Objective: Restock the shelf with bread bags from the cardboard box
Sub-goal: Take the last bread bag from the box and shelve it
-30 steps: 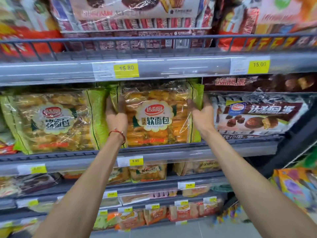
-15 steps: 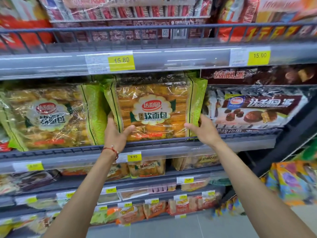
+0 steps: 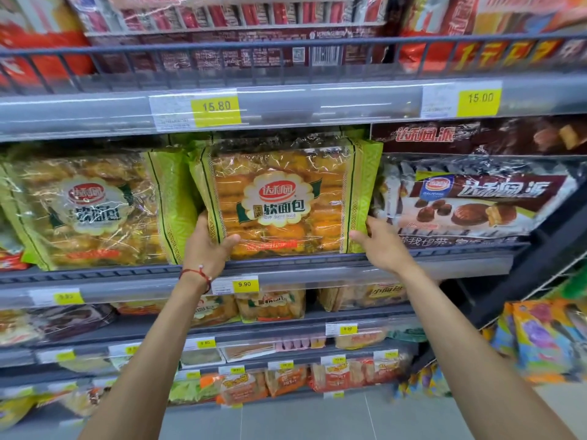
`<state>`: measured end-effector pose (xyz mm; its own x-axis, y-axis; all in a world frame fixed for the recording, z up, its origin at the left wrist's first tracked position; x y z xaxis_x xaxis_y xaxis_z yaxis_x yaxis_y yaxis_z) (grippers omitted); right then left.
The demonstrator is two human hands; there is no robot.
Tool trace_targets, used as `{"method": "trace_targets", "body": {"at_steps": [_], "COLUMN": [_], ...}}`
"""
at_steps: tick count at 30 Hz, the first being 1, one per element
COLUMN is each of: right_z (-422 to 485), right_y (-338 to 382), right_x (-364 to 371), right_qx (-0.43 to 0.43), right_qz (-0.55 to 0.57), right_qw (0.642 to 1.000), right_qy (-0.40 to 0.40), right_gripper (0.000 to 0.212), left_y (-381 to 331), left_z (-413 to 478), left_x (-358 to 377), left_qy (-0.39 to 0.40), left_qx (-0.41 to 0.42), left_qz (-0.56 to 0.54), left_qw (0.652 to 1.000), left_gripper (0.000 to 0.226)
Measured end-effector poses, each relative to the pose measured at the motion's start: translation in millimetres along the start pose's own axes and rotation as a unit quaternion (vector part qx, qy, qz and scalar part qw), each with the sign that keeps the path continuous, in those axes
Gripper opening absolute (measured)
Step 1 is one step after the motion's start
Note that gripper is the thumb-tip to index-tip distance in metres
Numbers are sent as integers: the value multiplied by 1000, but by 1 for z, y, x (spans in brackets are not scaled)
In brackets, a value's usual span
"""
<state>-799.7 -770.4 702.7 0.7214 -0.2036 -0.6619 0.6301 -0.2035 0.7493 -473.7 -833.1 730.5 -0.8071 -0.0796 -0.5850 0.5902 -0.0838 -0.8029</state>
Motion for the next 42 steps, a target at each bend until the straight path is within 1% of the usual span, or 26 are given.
{"method": "trace_targets", "body": {"at_steps": [1,3,5,6,8,10,12,14,15,17,19,20,21,23,24,26,29,30,32,33,35,38,41,42], "right_z": [-1,-3,-8,-9,-10,-8,-8,-9,-10,-12,-10,-11,-9,-10,-9,-7,-8,-7,-8,-7,-7,-12,-14,-15], "right_y": [0,3,9,10,13,12,5,2,1,2,5,6,5,5,2,-2,-7,-11,-13,-14,-14,-13,-16,-19], "right_x": [0,-4,-9,-10,-11,-15,-20,-25,-25,-22,-14,-11,-10,-12,-13,-15,-15,-14,-13,-14,-17,-24,-29,-32], "right_qx": [-1,-9,-16,-17,-30,-33,-17,-15,-16,-15,-17,-16,-18,-17,-19,-15,-2,1,-3,-5,-11,-1,4,13], "right_qz": [13,86,170,189,186,180,196,202,207,214,189,174,158,148,148,155,156,155,145,143,151,175,189,192], "right_qw": [1000,996,985,982,982,980,971,962,959,960,974,980,984,986,986,982,977,976,978,977,972,961,954,951], "right_qy": [3,5,3,-4,-24,-76,-135,-181,-194,-181,-124,-97,-78,-70,-79,-104,-146,-151,-151,-157,-179,-214,-234,-242], "right_gripper": [35,34,32,33,36,26,18,22,22,14,47,58,60,43,37,30,27,25,18,19,23,7,3,10], "left_y": [2,8,10,9,5,1,3,6,7,7,7,7,6,9,9,13,17,20,29,31,31,28,35,37], "left_z": [1,2,1,0,2,5,9,13,14,12,9,7,6,11,16,20,17,14,10,9,8,10,12,12], "left_x": [2,4,3,3,1,-1,-3,-6,-7,-8,-6,-6,-5,-5,-5,-5,-8,-7,-5,-4,-6,-10,-14,-15], "left_qy": [-4,-16,-42,-53,-81,-103,-117,-122,-120,-121,-119,-119,-117,-117,-118,-122,-120,-113,-97,-92,-95,-118,-139,-140], "left_qx": [-1,-20,-33,-34,-19,5,12,12,12,28,30,31,23,5,1,-10,14,20,14,15,28,24,-2,-10], "left_qz": [-11,-53,-110,-142,-187,-206,-216,-215,-208,-196,-194,-192,-192,-222,-246,-277,-248,-234,-221,-218,-196,-201,-233,-242], "left_qw": [1000,998,992,988,979,973,969,969,971,973,973,974,974,968,962,953,961,965,970,971,976,972,963,960], "left_gripper": [77,81,75,70,61,52,46,41,38,36,40,41,42,47,49,47,16,19,47,54,54,47,45,44]}}
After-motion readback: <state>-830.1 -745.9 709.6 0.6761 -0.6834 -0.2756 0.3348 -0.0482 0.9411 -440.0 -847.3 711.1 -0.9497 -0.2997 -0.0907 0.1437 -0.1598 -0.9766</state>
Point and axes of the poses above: each hand's wrist, its own z-axis towards the middle knuckle, its own x-axis out of the palm, y = z × x, the point moved 10 cm from there along z, towards the middle knuckle, and after that the axes turned 2 degrees about x, right-handed, at the moved point
